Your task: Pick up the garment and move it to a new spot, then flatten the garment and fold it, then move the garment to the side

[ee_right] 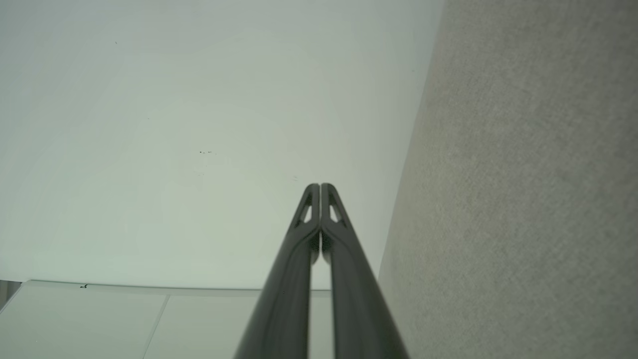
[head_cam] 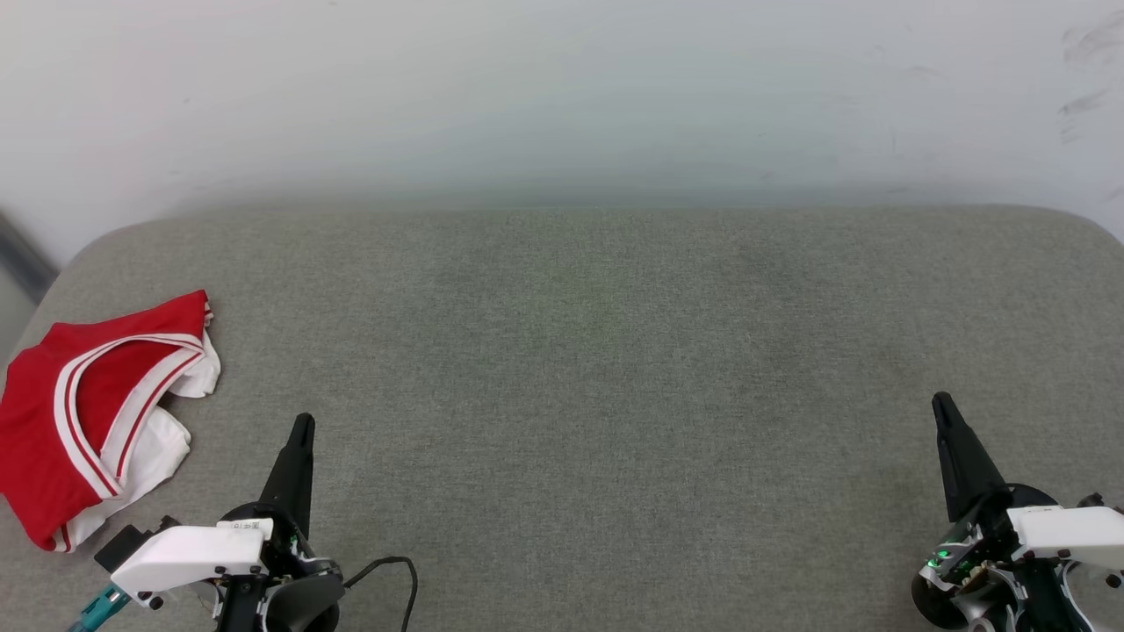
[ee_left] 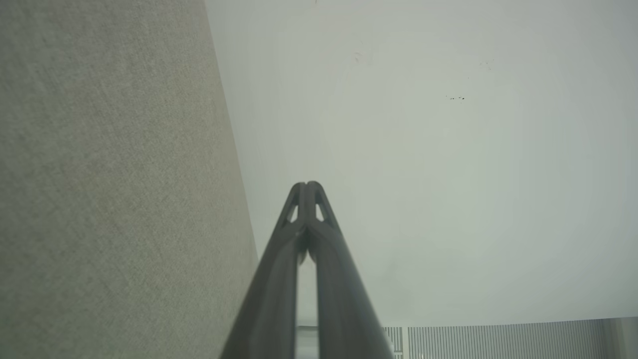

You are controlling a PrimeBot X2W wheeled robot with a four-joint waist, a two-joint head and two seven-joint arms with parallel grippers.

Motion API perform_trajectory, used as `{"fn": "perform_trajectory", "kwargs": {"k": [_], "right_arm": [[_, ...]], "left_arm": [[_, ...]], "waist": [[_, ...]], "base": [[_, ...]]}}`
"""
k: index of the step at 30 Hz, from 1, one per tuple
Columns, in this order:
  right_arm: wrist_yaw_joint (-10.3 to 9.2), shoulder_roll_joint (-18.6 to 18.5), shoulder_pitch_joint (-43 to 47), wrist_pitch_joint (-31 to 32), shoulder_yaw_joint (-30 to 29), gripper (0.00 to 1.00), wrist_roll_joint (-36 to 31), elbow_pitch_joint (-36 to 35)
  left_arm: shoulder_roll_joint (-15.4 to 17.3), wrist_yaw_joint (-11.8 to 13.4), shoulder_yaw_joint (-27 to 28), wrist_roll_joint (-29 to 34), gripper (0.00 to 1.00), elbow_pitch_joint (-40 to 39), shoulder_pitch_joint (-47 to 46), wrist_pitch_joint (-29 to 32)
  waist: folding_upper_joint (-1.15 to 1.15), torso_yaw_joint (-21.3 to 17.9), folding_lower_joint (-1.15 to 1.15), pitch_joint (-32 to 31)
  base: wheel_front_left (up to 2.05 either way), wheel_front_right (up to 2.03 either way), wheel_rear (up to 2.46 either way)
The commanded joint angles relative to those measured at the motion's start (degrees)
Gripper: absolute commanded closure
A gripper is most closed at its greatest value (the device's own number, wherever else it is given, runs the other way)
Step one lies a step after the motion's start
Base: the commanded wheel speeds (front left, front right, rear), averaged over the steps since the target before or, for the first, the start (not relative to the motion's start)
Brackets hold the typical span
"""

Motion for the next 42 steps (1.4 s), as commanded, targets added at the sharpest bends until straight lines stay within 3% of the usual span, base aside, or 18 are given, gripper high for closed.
{"fn": "perform_trajectory", "kwargs": {"k": [1, 22, 23, 35, 42], "right_arm": [[0.0, 0.23, -0.69, 0.15, -0.03, 1.0, -0.32, 0.07], [0.0, 0.01, 0.15, -0.05, 0.01, 1.0, -0.02, 0.21], [0.0, 0.02, 0.54, -0.08, 0.07, 0.0, -0.02, 0.67], [0.0, 0.05, 1.37, -3.4, 2.0, 0.0, -1.67, -1.74], [0.0, -0.47, 1.93, -5.29, 2.88, 0.0, -5.42, -3.54]], "left_arm": [[-0.14, -0.17, 0.1, 0.11, 1.0, 0.04, -0.35, 0.26], [-0.01, 0.02, -0.08, 0.02, 1.0, 0.23, 0.08, -0.06], [-0.04, 0.04, -0.16, 0.03, 0.0, 0.68, 0.41, -0.13], [-0.03, 0.04, -3.61, 1.97, 0.0, -0.84, -0.02, -3.53], [-0.01, 0.04, -4.49, 6.89, 0.0, -2.13, -0.07, -5.37]], "waist": [[0.0, 0.0, 0.0, 0.0], [0.0, 0.0, 0.0, 0.0], [0.0, 0.0, 0.0, 0.0], [0.0, 0.0, 0.0, 0.02], [0.0, 0.19, 0.0, 0.0]], "base": [[0.0, 0.0, 0.0], [0.0, 0.0, 0.0], [0.0, 0.0, 0.0], [0.0, 0.0, 0.0], [0.0, 0.0, 0.0]]}}
